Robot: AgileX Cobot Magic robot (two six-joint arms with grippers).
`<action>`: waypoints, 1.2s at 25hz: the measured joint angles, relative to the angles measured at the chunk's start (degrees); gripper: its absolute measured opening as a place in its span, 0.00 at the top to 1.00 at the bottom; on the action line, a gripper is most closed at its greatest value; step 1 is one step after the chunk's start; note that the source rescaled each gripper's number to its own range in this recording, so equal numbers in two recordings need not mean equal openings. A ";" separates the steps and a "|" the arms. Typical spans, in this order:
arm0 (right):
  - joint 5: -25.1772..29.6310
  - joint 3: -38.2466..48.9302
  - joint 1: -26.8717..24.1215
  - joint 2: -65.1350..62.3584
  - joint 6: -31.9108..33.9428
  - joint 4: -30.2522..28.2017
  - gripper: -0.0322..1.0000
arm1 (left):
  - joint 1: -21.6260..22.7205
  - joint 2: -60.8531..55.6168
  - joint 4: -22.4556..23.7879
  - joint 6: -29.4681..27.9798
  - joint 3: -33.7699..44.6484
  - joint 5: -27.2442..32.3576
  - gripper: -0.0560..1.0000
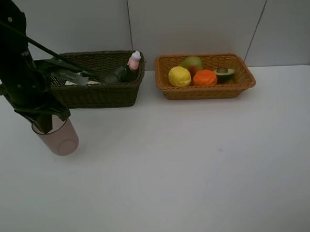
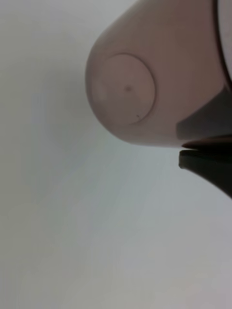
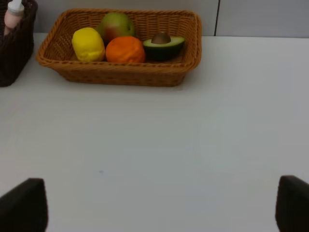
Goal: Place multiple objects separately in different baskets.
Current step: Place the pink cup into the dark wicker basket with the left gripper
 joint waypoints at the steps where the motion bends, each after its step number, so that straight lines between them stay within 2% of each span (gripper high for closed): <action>1: 0.00 0.00 0.00 0.00 0.00 0.00 0.00 | 0.00 -0.06 0.00 0.00 -1.15 1.22 0.95; 7: 0.00 0.00 0.00 0.00 0.00 0.00 0.00 | 0.00 -0.22 -0.84 0.00 -7.96 7.87 0.95; 18: 0.00 0.00 0.00 0.00 0.00 0.00 0.00 | 0.00 -0.27 -0.54 0.00 -18.82 8.20 0.95; 20: 0.00 0.00 0.00 0.00 0.00 0.00 0.00 | 0.00 -0.27 -0.17 0.00 -20.55 7.56 0.95; 23: 0.00 0.00 0.00 0.00 0.00 0.00 0.00 | 0.00 -0.27 2.80 0.00 -22.56 5.39 0.95; 30: 0.00 0.00 0.00 0.00 0.00 0.00 0.00 | 0.21 -0.09 11.03 0.19 -23.23 -5.29 0.95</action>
